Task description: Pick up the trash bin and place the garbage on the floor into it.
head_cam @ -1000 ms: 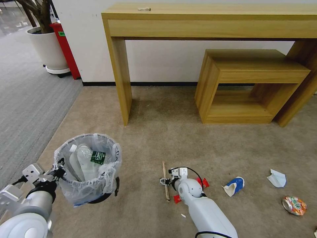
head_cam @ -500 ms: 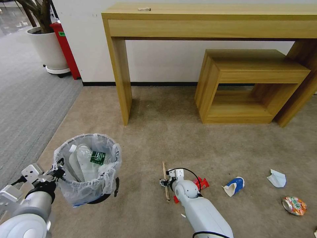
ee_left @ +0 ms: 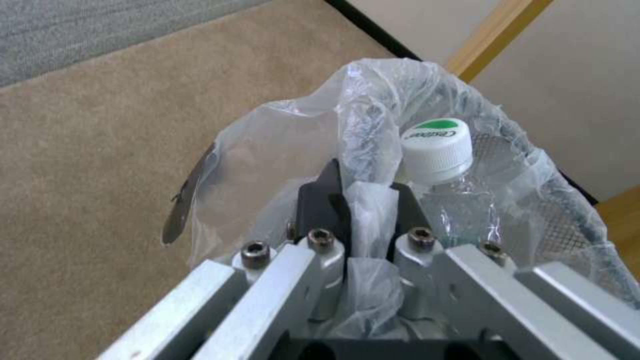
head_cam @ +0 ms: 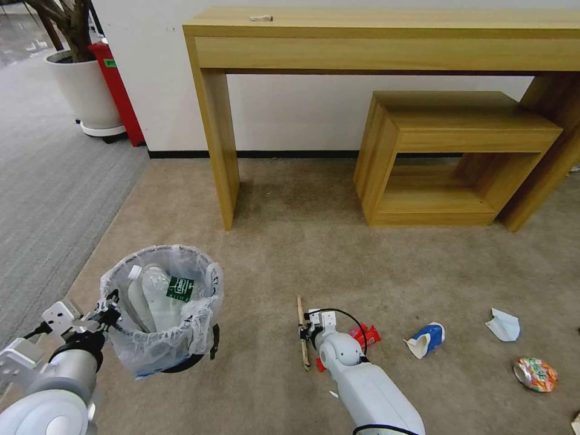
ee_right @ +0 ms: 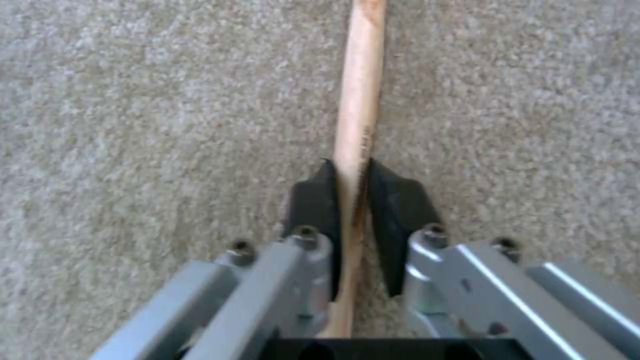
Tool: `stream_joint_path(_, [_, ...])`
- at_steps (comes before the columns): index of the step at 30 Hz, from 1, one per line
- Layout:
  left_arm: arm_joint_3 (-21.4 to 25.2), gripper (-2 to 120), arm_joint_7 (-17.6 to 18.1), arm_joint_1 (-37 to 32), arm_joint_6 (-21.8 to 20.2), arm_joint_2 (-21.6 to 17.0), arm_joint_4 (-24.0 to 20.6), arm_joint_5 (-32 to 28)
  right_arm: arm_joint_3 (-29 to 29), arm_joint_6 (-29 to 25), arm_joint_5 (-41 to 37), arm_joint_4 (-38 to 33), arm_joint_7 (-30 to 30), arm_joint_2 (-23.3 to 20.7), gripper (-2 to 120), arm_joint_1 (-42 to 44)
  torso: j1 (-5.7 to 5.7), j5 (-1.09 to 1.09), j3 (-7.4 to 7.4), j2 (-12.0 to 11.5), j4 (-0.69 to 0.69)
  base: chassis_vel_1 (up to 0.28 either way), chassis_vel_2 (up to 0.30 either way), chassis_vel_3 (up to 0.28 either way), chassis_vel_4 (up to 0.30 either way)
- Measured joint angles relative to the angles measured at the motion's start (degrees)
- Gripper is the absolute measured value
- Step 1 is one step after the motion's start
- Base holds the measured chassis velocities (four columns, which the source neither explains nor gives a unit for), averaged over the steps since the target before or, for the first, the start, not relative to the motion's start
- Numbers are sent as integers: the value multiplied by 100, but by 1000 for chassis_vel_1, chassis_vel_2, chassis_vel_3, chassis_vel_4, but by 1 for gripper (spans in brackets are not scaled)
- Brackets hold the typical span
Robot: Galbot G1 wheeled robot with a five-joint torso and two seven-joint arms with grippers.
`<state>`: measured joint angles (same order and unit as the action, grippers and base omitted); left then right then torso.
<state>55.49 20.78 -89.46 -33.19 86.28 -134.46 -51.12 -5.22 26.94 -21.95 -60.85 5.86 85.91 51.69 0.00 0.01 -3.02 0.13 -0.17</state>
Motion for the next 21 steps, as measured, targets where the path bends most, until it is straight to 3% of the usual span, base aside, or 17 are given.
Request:
stream_joint_path(3, [-16,3,-2,8,0,12,19,8,13,-67,2,22,-30,3,0,8,0,10,-1,-2,3,0,0,0,0])
stream_joint_path(13, [-45,3,-4,21,6,35,32,34,40,-324,-141,-242,-80,-114,0,121,1,7,-2,-3,6,0,0,0,0])
stream_joint_path(17, [-69,3,-4,31,6,42,42,44,25,-890,-307,-613,-215,-226,0,208,0,5,-2,-3,5,0,0,0,0])
stream_joint_path(20, [-139,3,-6,23,8,67,60,97,-54,-1864,-545,-1190,-708,-375,0,295,1,4,0,-3,4,0,0,0,0])
stream_joint_path(21, [-139,3,-6,23,8,67,60,97,-54,-1864,-545,-1190,-708,-375,0,295,1,4,0,-3,4,0,0,0,0])
